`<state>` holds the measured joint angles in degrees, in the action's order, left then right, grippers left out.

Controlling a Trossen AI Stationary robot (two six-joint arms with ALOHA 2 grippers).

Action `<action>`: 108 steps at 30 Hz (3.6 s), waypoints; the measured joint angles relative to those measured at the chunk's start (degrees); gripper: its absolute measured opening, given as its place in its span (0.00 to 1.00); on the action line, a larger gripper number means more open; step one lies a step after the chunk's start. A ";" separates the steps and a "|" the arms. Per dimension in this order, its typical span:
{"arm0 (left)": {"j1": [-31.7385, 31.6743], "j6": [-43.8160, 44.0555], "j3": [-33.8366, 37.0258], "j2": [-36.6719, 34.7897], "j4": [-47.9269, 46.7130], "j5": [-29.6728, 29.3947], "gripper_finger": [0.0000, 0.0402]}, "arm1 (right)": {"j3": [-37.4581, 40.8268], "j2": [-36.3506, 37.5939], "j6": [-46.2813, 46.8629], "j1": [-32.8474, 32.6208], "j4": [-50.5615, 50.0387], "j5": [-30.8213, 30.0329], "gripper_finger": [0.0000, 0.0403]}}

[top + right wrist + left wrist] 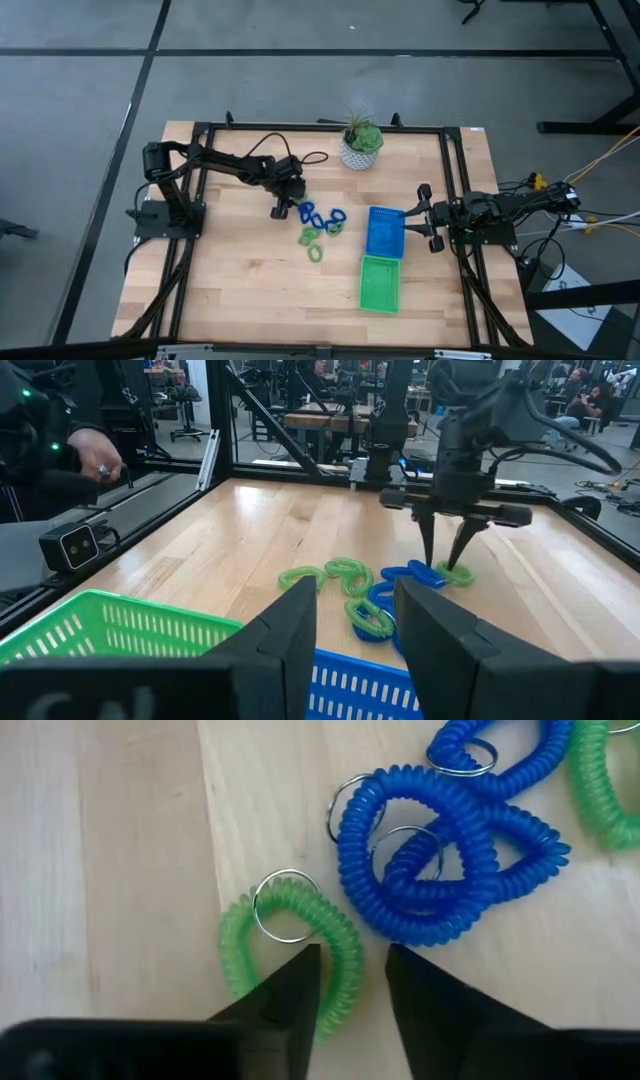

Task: Sort spring keychains
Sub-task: Put the green spring keychain into the green bin

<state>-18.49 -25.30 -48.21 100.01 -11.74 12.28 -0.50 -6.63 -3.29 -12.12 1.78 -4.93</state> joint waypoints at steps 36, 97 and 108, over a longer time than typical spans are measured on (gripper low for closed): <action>1.90 20.06 0.11 -19.98 8.65 -3.51 0.04 | -0.01 0.00 0.00 -0.01 0.00 0.00 0.34; 32.51 13.23 -22.49 10.82 42.48 -3.76 0.04 | -0.01 0.00 0.00 -0.02 0.00 0.00 0.34; 32.97 5.21 -29.92 20.27 39.74 -7.16 0.04 | -0.01 0.01 0.00 -0.02 0.00 0.00 0.34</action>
<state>14.48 -20.09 -78.13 120.27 28.00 5.11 -0.51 -6.63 -3.28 -12.14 1.78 -4.93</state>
